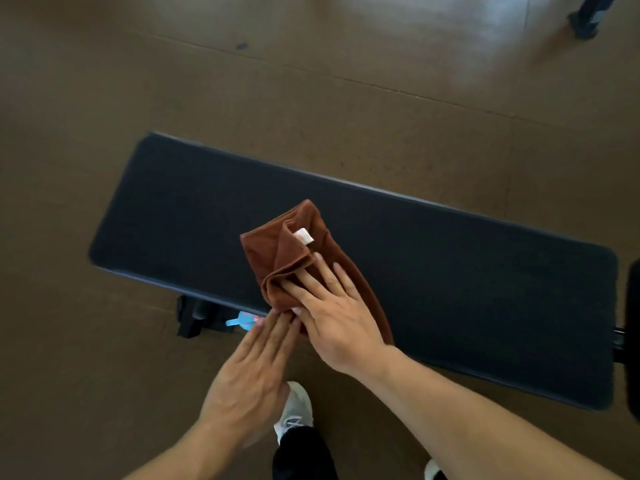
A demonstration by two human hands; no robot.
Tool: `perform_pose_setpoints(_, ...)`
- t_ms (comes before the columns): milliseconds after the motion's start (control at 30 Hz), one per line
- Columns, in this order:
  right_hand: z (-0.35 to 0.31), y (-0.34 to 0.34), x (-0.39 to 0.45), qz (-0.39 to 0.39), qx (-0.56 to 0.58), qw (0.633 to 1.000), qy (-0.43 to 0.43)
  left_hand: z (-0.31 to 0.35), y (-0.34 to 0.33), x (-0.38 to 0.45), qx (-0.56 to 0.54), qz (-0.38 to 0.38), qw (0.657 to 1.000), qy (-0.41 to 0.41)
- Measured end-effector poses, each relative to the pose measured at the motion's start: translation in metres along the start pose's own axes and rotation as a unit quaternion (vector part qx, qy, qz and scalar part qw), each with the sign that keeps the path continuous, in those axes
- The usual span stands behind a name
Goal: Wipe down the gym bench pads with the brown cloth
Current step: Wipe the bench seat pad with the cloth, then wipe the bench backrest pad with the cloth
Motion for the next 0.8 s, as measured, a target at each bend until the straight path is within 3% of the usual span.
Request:
perform_pose_setpoints(133,-0.043,-0.009,0.039,-0.025,-0.029,0.997,0.067,-0.053,0.009,-0.038,-0.009,0.013,0.999,0.047)
perform_pose_setpoints(267,-0.043,-0.012,0.042,-0.033,-0.073,0.994,0.080,-0.087,0.048,-0.041,-0.133,0.138,0.969,0.157)
perform_pose_setpoints(400,-0.025,-0.008,0.019,-0.016,-0.084,0.993,0.085,-0.075,0.082,0.016,-0.155,0.186,0.963,0.122)
perform_pose_setpoints(567,0.030,-0.006,-0.035,-0.042,-0.114,0.987,0.103,-0.043,0.089,0.101,-0.165,0.128,0.971,0.117)
perform_pose_setpoints(800,0.124,0.023,-0.117,-0.064,-0.048,0.995,0.067,0.043,0.081,0.168,-0.060,0.023,0.995,0.074)
Point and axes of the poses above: each hand's wrist, its own x-axis towards the middle knuckle, its own y-axis out of the back of the hand, z = x × y, the point moved 10 cm from there along x, towards the middle knuckle, and after that the axes turned 9 degrees about -y, right-handed, at the moved point
